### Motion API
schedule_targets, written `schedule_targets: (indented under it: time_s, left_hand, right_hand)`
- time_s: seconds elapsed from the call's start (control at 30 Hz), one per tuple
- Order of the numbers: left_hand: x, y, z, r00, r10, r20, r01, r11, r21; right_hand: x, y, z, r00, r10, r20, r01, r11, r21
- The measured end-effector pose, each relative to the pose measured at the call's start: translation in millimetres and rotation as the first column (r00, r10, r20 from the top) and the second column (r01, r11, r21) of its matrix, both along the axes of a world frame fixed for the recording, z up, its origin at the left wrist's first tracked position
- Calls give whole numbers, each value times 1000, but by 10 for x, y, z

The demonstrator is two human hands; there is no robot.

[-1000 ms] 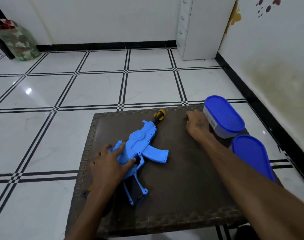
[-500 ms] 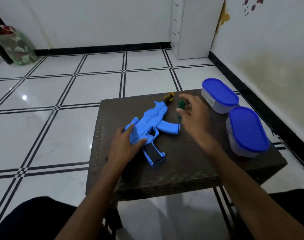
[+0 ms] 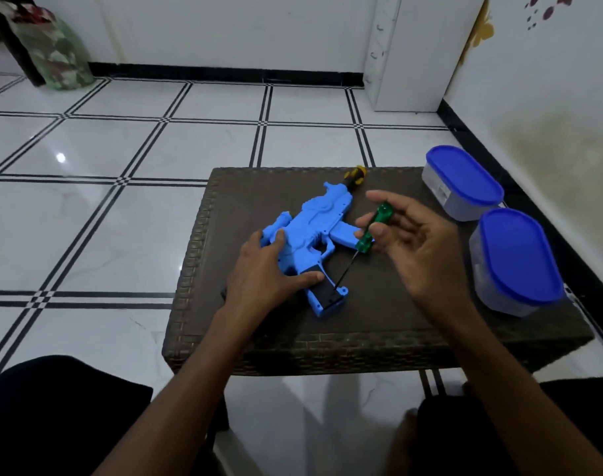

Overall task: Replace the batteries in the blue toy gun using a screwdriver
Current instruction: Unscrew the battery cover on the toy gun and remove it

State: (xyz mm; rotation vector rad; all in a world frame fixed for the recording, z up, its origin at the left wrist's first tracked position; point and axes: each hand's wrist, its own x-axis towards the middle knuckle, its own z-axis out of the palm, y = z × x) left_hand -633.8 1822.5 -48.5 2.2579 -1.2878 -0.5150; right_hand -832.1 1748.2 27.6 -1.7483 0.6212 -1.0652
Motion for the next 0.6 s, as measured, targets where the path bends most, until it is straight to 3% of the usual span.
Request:
schedule_targets:
  time_s: [0.6]
  left_hand:
    - [-36,-57,59,1000,-3,5,3,1000,-4]
  right_hand:
    - [34,48,-280,999,51,-14,-51,999,-2]
